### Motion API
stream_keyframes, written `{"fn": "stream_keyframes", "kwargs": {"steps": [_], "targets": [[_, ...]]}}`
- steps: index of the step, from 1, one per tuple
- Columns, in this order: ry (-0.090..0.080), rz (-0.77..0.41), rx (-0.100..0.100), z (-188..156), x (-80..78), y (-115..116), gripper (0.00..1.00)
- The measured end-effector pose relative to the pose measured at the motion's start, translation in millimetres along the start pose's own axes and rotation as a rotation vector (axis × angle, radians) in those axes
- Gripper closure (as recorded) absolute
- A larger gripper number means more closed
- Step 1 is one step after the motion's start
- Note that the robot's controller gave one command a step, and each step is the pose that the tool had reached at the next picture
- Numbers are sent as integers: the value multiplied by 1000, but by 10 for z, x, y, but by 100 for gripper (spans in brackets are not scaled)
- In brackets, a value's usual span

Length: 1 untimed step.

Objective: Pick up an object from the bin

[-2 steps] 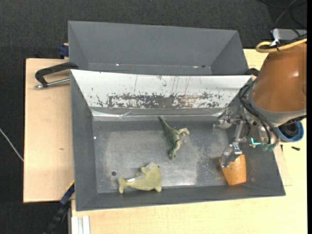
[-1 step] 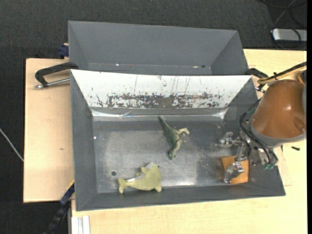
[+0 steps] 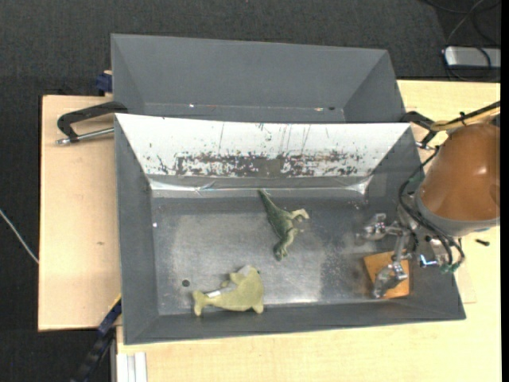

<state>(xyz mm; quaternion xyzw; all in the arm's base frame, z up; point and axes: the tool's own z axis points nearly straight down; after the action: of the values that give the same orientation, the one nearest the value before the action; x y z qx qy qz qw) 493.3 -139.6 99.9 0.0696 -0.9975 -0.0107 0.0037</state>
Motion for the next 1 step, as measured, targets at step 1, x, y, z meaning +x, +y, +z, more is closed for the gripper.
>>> {"fn": "stream_keyframes", "kwargs": {"steps": [1], "targets": [[1, 15, -2, 7, 2, -13, 0]]}}
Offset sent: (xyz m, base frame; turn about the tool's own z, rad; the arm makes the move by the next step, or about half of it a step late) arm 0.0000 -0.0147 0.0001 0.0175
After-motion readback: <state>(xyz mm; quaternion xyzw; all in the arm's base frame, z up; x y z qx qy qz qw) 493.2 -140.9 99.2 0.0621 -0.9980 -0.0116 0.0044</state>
